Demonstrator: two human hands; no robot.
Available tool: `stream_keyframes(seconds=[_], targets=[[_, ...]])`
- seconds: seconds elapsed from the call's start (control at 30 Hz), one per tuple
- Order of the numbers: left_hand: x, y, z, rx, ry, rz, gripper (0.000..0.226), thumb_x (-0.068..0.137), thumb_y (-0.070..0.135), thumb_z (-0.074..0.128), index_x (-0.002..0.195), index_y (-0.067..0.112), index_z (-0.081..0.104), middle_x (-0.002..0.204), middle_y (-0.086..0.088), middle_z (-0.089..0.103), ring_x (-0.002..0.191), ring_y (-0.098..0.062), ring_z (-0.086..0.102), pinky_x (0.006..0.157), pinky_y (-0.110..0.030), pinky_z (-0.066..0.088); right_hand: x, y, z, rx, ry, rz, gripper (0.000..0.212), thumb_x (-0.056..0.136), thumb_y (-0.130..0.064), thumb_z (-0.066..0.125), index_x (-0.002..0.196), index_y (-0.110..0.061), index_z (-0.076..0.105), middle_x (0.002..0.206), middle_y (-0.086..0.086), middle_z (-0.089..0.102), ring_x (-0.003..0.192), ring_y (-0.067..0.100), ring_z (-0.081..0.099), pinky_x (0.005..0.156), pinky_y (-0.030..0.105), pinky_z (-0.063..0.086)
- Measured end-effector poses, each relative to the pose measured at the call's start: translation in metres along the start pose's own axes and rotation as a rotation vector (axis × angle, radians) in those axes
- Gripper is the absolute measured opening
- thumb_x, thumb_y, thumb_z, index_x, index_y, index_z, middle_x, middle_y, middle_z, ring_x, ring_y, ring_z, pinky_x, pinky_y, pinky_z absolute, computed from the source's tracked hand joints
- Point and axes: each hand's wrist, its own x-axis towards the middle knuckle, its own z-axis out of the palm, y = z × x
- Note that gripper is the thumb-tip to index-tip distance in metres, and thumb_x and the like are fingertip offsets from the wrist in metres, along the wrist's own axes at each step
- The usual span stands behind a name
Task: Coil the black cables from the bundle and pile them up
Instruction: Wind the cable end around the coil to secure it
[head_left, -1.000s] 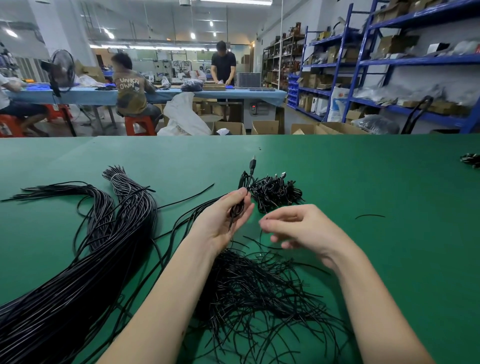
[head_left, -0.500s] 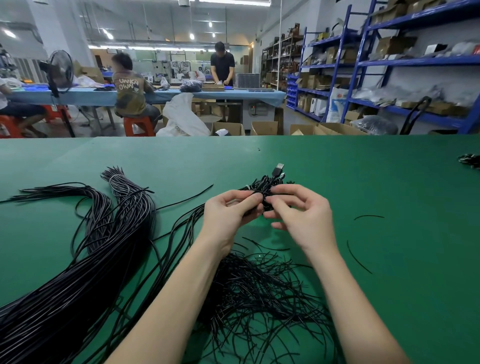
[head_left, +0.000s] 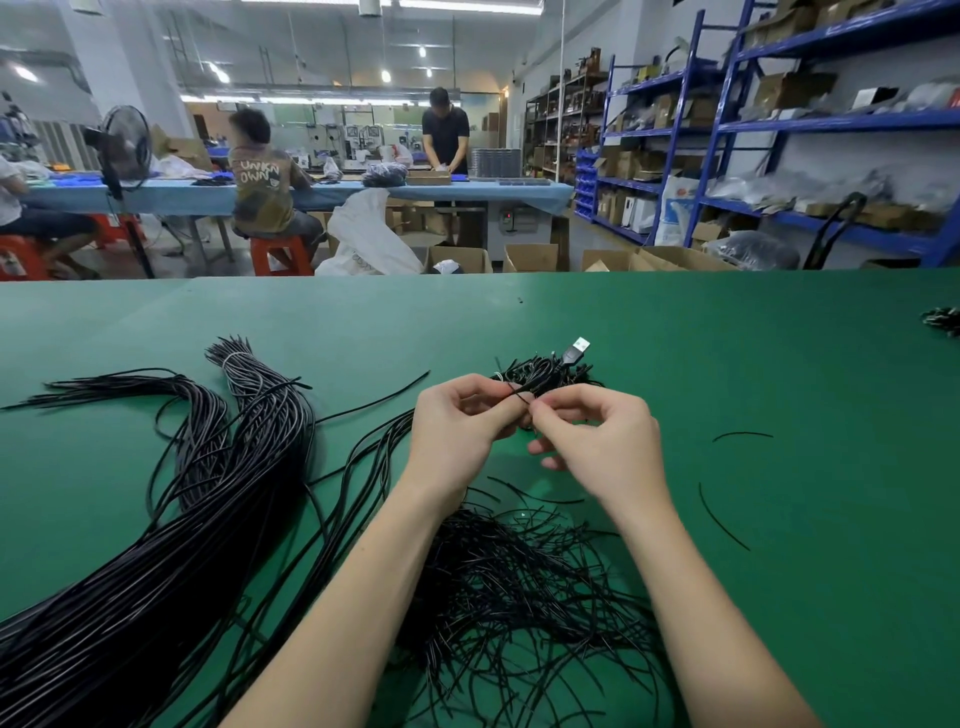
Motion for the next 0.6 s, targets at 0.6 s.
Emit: stream_keyframes(seconds=[0.6], targets=[[0.001,-0.0021,-0.0009,-0.137,-0.138,-0.034,0.003,0.086,0.005,0.075,0.084,0.006,0.075,0.08,-0.013,0.075,0.074,-0.016,0.071,0.073,-0.021,0.056,0.002,0.0018,-0.0039,0.261,-0.021,0.159,0.006,0.09,-0.007,0.075,0.084,-0.008,0.074,0.068,0.006,0.074,0.059,0.012,0.07,0.053,0.022,0.056]])
